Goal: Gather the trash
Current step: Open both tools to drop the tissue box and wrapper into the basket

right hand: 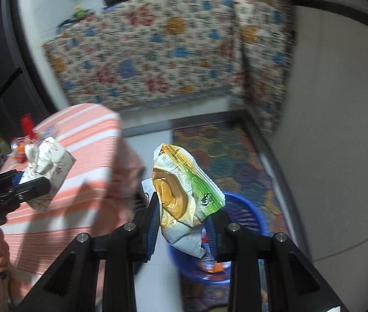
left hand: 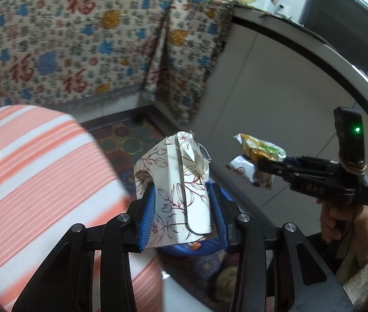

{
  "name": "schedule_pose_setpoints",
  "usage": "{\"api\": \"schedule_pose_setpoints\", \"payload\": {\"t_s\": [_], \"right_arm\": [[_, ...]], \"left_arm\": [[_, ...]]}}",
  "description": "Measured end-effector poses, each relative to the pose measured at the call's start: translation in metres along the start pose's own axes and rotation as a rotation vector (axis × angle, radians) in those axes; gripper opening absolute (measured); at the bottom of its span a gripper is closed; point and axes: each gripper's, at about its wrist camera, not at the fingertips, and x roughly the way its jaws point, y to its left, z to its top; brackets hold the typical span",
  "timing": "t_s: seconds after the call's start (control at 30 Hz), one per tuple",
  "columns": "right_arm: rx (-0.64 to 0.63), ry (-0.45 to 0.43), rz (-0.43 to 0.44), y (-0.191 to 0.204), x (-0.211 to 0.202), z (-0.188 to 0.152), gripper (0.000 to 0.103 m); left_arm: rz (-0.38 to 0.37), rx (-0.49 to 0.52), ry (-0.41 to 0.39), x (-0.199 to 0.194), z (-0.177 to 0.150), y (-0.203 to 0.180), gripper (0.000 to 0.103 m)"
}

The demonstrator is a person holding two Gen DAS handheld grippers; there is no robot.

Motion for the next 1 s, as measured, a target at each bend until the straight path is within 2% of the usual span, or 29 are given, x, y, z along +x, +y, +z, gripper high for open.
{"api": "schedule_pose_setpoints", "payload": {"t_s": [0.17, 0.3, 0.43, 0.83, 0.87, 0.93, 1.0], "right_arm": [[0.062, 0.026, -0.072, -0.046, 0.020, -0.007, 0.031], [0.089, 0.066, -0.079, -0.066, 0.038, -0.018, 0.032], [0.106, 0.104, -0.075, -0.082, 0.057, -0.025, 0.032], [0.117, 0.103, -0.073, -0.107, 0.080, -0.033, 0.034], [0.114, 0.100, -0.077, -0.108, 0.082, -0.034, 0.034], [0.112, 0.095, -0.077, -0.109, 0.085, -0.034, 0.035], [0.111, 0.096, -0.077, -0.111, 0.087, -0.034, 0.036]], "left_arm": [[-0.049, -0.010, 0.046, 0.051, 0.012, -0.020, 0.042], [-0.078, -0.033, 0.088, 0.082, 0.015, -0.024, 0.042], [-0.085, -0.031, 0.121, 0.102, 0.013, -0.026, 0.042], [-0.116, -0.041, 0.148, 0.144, 0.021, -0.033, 0.043], [-0.118, -0.039, 0.148, 0.146, 0.022, -0.034, 0.044], [-0.125, -0.039, 0.146, 0.150, 0.024, -0.034, 0.056], [-0.125, -0.036, 0.140, 0.152, 0.026, -0.036, 0.063]]}}
